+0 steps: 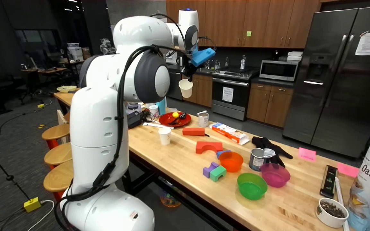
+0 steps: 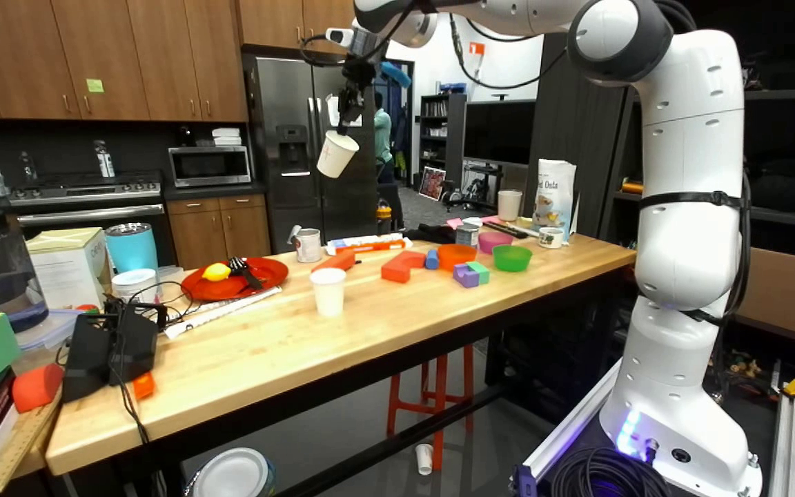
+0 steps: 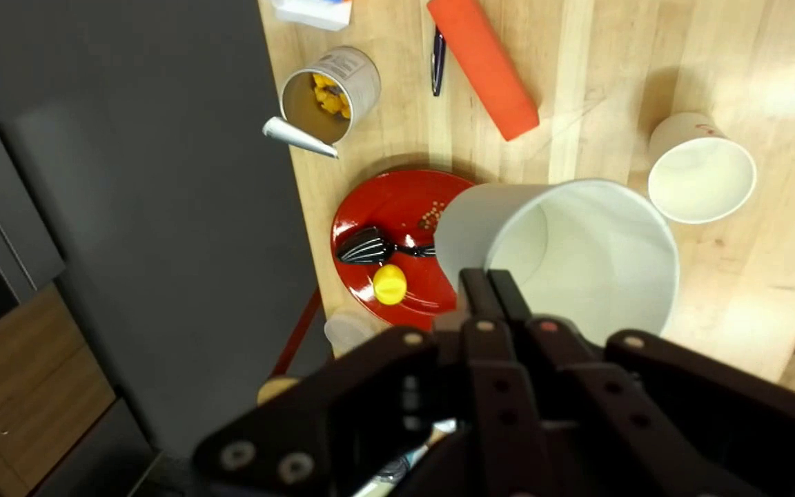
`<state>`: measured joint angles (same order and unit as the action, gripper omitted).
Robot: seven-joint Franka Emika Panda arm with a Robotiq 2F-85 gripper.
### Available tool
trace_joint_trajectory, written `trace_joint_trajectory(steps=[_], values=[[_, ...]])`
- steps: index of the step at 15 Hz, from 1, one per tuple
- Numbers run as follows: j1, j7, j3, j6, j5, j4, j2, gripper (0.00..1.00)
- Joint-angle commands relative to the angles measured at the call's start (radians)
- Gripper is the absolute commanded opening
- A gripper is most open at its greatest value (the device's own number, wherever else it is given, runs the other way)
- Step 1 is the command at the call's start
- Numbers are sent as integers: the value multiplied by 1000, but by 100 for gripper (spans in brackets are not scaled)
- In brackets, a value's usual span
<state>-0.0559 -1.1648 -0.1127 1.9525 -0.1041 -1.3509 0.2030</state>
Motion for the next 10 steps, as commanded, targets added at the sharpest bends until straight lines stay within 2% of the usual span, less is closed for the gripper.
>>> trace_joint_trajectory(steps=[1,10], values=[[17,-58,-10,21,-93,-29,6,1],[9,-76,-13,-72,-143,-31,12,1]])
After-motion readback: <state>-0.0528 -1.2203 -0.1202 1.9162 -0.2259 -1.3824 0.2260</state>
